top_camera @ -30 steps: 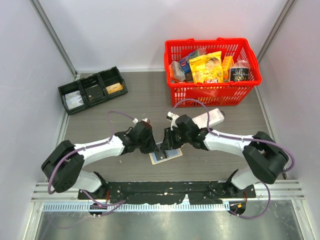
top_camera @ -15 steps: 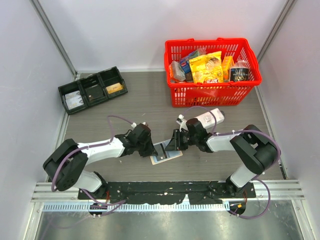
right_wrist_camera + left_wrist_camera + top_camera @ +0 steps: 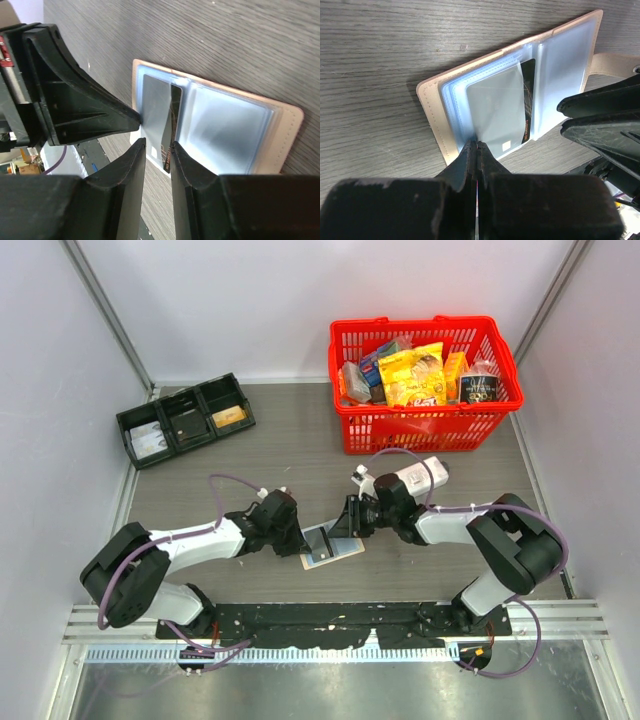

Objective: Take the credit cards out of the card holder
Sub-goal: Remove the credit card from the card holder, then place the credit card in the storage box.

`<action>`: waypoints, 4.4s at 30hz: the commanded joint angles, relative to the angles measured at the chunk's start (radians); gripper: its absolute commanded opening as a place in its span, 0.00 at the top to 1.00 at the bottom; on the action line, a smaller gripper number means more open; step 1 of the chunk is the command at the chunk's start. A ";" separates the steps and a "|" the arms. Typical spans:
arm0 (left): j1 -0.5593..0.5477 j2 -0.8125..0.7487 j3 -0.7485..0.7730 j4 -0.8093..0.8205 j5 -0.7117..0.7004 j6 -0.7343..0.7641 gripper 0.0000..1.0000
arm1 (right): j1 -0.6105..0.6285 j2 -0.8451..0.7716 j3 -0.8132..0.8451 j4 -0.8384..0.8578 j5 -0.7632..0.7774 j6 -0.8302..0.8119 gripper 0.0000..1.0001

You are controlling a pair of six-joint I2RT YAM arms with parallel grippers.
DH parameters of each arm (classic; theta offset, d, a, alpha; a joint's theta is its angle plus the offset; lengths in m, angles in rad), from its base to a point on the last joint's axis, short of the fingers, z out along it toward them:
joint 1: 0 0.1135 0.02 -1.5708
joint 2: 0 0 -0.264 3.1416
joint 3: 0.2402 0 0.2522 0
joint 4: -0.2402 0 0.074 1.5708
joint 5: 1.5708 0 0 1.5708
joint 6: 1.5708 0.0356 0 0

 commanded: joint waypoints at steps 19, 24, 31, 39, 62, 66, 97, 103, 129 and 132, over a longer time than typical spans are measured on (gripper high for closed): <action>0.014 0.028 -0.028 -0.020 0.002 -0.002 1.00 | -0.002 0.223 -0.074 0.402 -0.129 0.060 0.76; 0.024 0.034 -0.042 -0.001 0.019 -0.009 1.00 | -0.004 0.265 -0.093 0.488 -0.154 0.080 0.79; 0.027 0.032 -0.049 0.007 0.027 -0.009 1.00 | -0.004 0.282 -0.100 0.536 -0.181 0.086 0.84; 0.027 0.037 -0.048 0.008 0.034 -0.005 1.00 | -0.002 0.306 -0.108 0.602 -0.206 0.109 0.84; 0.030 0.028 -0.051 -0.013 0.022 -0.005 1.00 | -0.076 0.134 -0.091 0.288 -0.163 0.025 0.99; 0.031 0.028 -0.045 -0.018 0.022 -0.002 1.00 | -0.074 0.069 -0.078 0.173 -0.134 -0.003 0.99; 0.031 -0.352 -0.158 0.420 -0.058 -0.056 0.07 | -0.129 -0.470 -0.120 0.060 0.047 0.209 0.99; 0.030 -0.377 -0.252 0.726 -0.036 -0.124 0.07 | -0.129 -0.557 -0.177 0.232 0.118 0.363 0.99; -0.001 -0.106 -0.213 1.226 0.082 -0.199 1.00 | -0.129 -0.570 -0.226 0.384 0.125 0.447 0.96; 0.016 -0.154 -0.232 1.138 0.102 -0.171 1.00 | -0.136 -0.606 -0.168 0.268 0.116 0.367 0.81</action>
